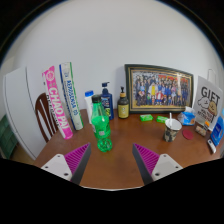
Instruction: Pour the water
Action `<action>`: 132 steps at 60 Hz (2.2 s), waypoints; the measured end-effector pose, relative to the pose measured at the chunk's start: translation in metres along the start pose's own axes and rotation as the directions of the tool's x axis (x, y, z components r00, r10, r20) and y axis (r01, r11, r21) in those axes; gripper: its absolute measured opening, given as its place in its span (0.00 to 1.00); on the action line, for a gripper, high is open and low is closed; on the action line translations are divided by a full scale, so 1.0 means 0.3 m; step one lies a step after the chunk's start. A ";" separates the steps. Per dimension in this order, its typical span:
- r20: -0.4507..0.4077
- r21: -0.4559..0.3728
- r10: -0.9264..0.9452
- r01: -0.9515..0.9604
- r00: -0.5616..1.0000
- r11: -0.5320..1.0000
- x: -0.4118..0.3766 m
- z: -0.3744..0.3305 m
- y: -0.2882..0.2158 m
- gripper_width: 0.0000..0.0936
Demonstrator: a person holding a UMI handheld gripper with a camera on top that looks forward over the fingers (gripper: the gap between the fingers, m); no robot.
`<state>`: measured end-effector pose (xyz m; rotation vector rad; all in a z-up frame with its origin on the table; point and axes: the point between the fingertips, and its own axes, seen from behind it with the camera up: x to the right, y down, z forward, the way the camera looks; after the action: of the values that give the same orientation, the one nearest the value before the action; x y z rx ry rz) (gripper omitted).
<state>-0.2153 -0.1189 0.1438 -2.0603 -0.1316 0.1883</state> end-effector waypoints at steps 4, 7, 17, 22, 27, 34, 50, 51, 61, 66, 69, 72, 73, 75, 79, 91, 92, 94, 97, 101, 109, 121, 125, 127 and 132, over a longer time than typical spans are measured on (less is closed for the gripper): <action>-0.019 0.034 -0.007 0.008 1.000 0.999 -0.060 0.109 -0.020 0.92; -0.030 0.058 -0.016 0.017 0.999 0.998 -0.093 0.185 -0.035 0.92; -0.071 0.122 -0.038 0.046 0.997 0.991 -0.124 0.406 -0.085 0.91; -0.084 0.154 -0.042 0.055 0.996 0.987 -0.129 0.499 -0.089 0.89; -0.082 0.174 -0.061 0.074 0.995 0.982 -0.133 0.563 -0.097 0.75; -0.116 0.226 -0.063 0.088 0.991 0.970 -0.110 0.582 -0.118 0.53; -0.081 0.235 -0.068 0.085 0.994 0.968 -0.130 0.575 -0.129 0.35; -0.076 0.237 -0.064 0.081 0.995 0.968 -0.131 0.572 -0.136 0.35; 0.017 0.300 0.087 -0.088 0.996 0.950 -0.125 0.498 -0.296 0.35; 0.133 0.302 0.275 -0.304 0.952 0.904 -0.105 0.460 -0.397 0.35; 0.206 0.291 0.388 -0.435 0.898 0.852 -0.085 0.437 -0.462 0.34; 0.278 0.273 0.488 -0.555 0.827 0.785 -0.053 0.417 -0.526 0.34; 0.304 0.264 0.516 -0.591 0.801 0.762 -0.044 0.410 -0.545 0.35; 0.352 0.241 0.577 -0.667 0.737 0.705 -0.018 0.397 -0.579 0.35; 0.435 0.178 0.687 -0.803 0.583 0.569 0.032 0.385 -0.639 0.35; 0.550 -0.026 0.831 -0.993 0.079 0.112 0.267 0.400 -0.683 0.34; 0.552 -0.040 0.833 -0.996 0.047 0.083 0.284 0.404 -0.678 0.34; 0.554 -0.066 0.832 -0.997 -0.014 0.027 0.317 0.411 -0.669 0.35; 0.554 -0.103 0.826 -0.993 -0.102 -0.054 0.362 0.425 -0.650 0.35; 0.548 -0.148 0.808 -0.976 -0.217 -0.162 0.420 0.441 -0.629 0.35; 0.538 -0.224 0.747 -0.921 -0.390 -0.319 0.503 0.470 -0.583 0.34; 0.505 -0.238 0.741 -0.896 -0.443 -0.374 0.545 0.518 -0.510 0.35; 0.500 -0.235 0.752 -0.903 -0.430 -0.360 0.540 0.515 -0.510 0.35; 0.496 -0.230 0.764 -0.911 -0.413 -0.343 0.536 0.517 -0.511 0.35; 0.488 -0.208 0.806 -0.941 -0.336 -0.266 0.521 0.514 -0.520 0.34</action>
<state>-0.0933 0.1154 0.1966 -1.1188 1.3845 1.7013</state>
